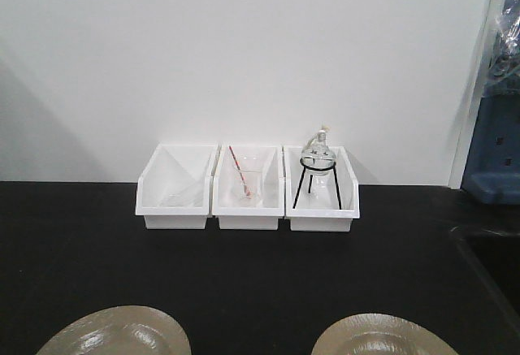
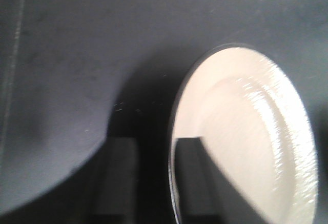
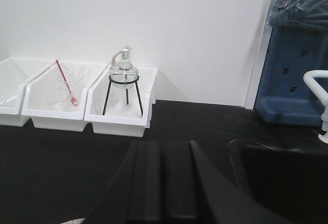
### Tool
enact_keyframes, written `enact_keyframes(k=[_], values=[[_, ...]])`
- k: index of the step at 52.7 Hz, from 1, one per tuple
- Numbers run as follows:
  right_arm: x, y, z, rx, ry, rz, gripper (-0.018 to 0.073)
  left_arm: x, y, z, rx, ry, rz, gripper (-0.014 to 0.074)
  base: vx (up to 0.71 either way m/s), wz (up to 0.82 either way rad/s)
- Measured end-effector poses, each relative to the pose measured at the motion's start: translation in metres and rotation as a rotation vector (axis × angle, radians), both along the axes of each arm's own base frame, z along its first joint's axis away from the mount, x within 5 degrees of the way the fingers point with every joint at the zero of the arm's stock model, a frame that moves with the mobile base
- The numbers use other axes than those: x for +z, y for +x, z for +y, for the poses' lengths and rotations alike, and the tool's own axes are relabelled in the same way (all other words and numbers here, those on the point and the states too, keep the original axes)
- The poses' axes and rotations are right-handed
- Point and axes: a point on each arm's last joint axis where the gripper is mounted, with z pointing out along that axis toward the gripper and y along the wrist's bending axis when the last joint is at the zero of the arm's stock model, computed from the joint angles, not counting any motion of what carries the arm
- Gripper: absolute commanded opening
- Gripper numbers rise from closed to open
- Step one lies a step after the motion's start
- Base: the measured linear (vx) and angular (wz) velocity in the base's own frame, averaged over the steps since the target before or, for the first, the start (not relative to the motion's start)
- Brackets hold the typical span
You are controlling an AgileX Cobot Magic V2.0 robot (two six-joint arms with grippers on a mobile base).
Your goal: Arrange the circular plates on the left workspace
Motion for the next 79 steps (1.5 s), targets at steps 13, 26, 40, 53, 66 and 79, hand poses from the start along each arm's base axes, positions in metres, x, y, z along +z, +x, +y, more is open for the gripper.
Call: enact_keyframes(k=[13, 26, 40, 53, 66, 79], values=[[0.0, 0.0, 0.0, 0.0, 0.0, 0.003, -0.0004, -0.025, 0.011, -0.032, -0.127, -0.08, 0.081, 0.0526, 0.0, 0.0], [0.0, 0.0, 0.0, 0.0, 0.0, 0.003, -0.0004, -0.048, 0.016, -0.052, -0.193, -0.117, 0.151, 0.0448, 0.0, 0.0], [0.0, 0.0, 0.0, 0.0, 0.0, 0.003, -0.0004, -0.054, 0.017, -0.058, -0.185, -0.155, 0.198, 0.0038, 0.0, 0.0], [0.0, 0.0, 0.0, 0.0, 0.0, -0.004, -0.0004, -0.052, 0.02, -0.071, -0.146, -0.23, 0.252, -0.0006, 0.0, 0.0], [0.0, 0.0, 0.0, 0.0, 0.0, -0.004, -0.0004, -0.043, 0.041, -0.101, -0.015, -0.336, 0.181, -0.0003, 0.0, 0.0], [0.0, 0.0, 0.0, 0.0, 0.0, -0.004, -0.0004, -0.036, 0.071, -0.127, 0.1, -0.303, 0.11, -0.0003, 0.0, 0.0]])
